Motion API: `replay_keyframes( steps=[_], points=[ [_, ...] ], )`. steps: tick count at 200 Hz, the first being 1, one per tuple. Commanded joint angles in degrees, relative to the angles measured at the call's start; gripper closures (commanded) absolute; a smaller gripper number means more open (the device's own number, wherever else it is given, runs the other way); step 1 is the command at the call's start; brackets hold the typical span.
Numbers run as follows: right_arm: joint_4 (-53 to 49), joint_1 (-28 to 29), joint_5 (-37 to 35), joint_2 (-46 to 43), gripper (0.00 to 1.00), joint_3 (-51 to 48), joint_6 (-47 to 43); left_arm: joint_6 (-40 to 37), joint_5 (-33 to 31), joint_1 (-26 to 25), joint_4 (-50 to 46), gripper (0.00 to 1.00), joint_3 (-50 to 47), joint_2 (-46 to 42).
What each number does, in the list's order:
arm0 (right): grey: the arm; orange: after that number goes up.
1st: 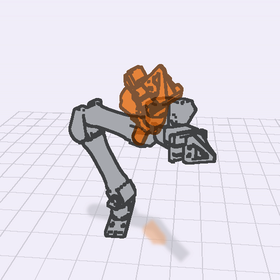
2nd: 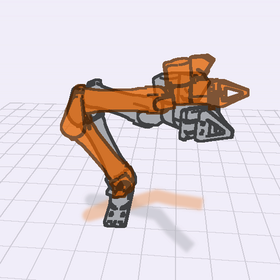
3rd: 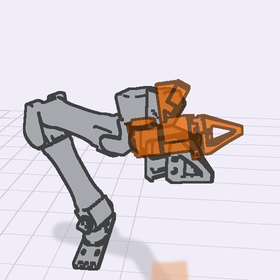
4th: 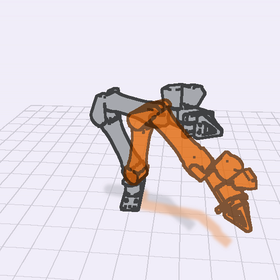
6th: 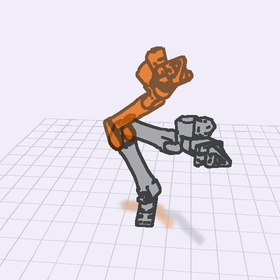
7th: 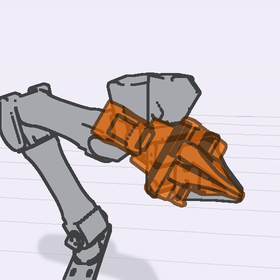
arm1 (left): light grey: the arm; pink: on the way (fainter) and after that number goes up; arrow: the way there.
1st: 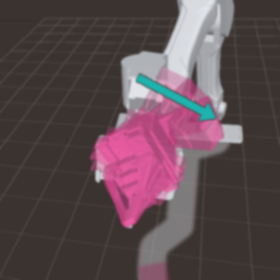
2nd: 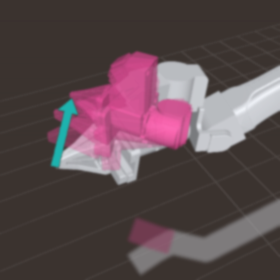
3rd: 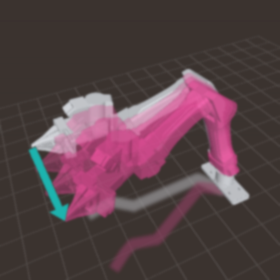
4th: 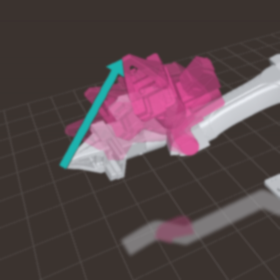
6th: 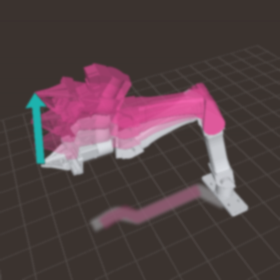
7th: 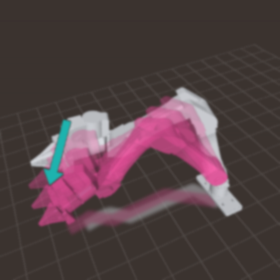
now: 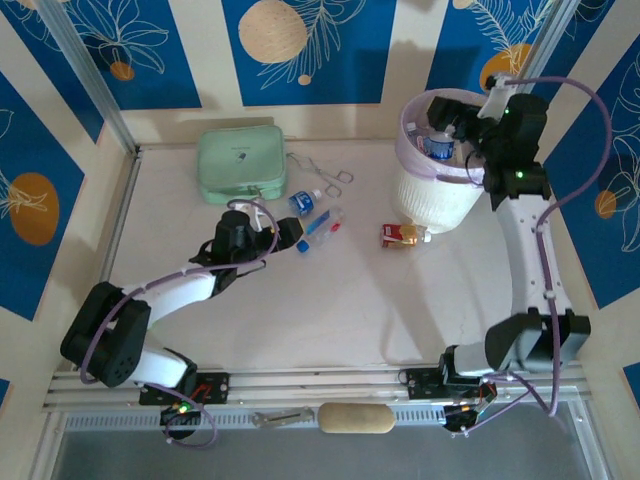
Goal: Put the plastic bottles in the bin
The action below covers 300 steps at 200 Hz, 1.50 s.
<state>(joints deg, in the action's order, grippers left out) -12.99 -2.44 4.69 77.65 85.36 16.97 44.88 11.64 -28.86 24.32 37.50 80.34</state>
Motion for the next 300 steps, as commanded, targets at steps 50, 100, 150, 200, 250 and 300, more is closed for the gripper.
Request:
replay_keyframes(
  steps=[50,100,150,200,250,300],
  points=[
    [-14.7,15.8,7.0,-4.4,0.01,-16.3,-12.3,-1.5,0.5,1.5,0.3,0.01,0.6,-1.4],
    [-26.3,18.4,1.8,6.1,0.01,-12.0,-19.2,-2.1,-0.6,1.9,-1.7,0.01,-0.9,-4.2],
    [-27.9,19.4,-9.5,14.4,0.01,-10.4,-21.3,-2.2,-1.0,2.0,-2.3,0.01,-1.8,-5.4],
    [-26.2,19.3,-11.3,20.7,0.01,-8.9,-20.7,-2.1,-1.4,2.0,-3.0,0.01,-2.6,-6.6],
    [-25.3,19.3,-15.8,25.9,0.01,-7.8,-21.6,-2.4,-1.7,2.0,-3.5,0.01,-3.0,-7.2],
    [-25.7,18.5,-12.2,25.6,0.01,-9.6,-21.2,-1.9,-1.4,2.0,-2.5,0.01,-3.5,-7.0]
  ],
)
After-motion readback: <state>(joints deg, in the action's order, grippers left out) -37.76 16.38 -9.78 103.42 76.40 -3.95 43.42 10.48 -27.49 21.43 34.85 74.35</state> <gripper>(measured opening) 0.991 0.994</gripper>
